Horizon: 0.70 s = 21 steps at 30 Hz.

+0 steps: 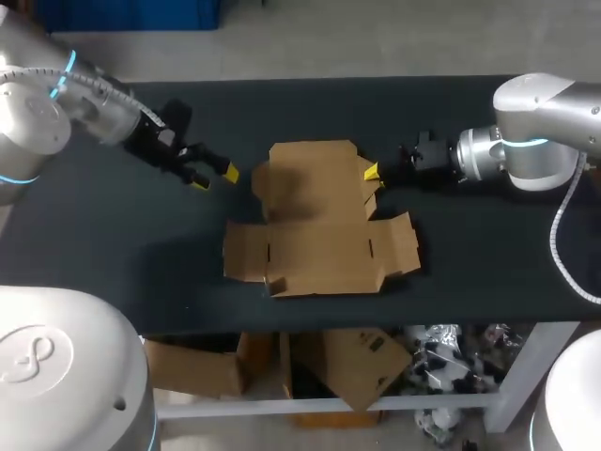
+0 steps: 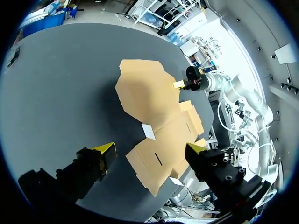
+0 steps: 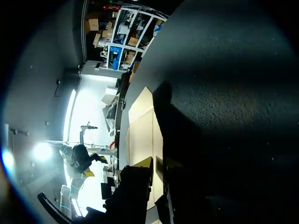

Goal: Assemble the packaging by folding the flat box into shape, placing the metal phone stand inside, and closing the box properly

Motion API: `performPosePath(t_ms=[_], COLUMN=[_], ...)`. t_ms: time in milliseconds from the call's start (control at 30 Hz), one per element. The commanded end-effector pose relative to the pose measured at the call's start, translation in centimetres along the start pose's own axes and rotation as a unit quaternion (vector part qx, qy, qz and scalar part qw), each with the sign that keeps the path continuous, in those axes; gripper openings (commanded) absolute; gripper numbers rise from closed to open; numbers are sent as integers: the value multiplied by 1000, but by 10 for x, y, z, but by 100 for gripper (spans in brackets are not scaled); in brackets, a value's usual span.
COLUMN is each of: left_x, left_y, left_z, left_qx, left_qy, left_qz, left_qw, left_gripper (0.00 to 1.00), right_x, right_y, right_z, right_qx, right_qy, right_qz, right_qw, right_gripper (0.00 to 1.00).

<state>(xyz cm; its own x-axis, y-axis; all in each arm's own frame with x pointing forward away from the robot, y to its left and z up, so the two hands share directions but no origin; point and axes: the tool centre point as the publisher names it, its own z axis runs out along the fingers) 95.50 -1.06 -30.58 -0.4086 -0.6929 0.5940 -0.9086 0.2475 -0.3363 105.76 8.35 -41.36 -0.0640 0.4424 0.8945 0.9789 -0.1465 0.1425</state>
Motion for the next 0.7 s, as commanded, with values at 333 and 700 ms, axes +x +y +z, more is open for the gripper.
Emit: performPosePath(t_ms=[333, 700], left_x=[0, 0], left_y=[-1, -1], left_z=[1, 2], left_qx=[-5, -2], left_qy=[6, 12], left_qz=[3, 6], left_qw=[1000, 1000], left_gripper=[100, 100], right_x=[9, 27], right_y=[-2, -1], right_z=[-5, -16], right_qx=[-6, -3], right_qy=[33, 26], right_qz=[-26, -38], right_qw=[999, 999], right_gripper=[0, 0])
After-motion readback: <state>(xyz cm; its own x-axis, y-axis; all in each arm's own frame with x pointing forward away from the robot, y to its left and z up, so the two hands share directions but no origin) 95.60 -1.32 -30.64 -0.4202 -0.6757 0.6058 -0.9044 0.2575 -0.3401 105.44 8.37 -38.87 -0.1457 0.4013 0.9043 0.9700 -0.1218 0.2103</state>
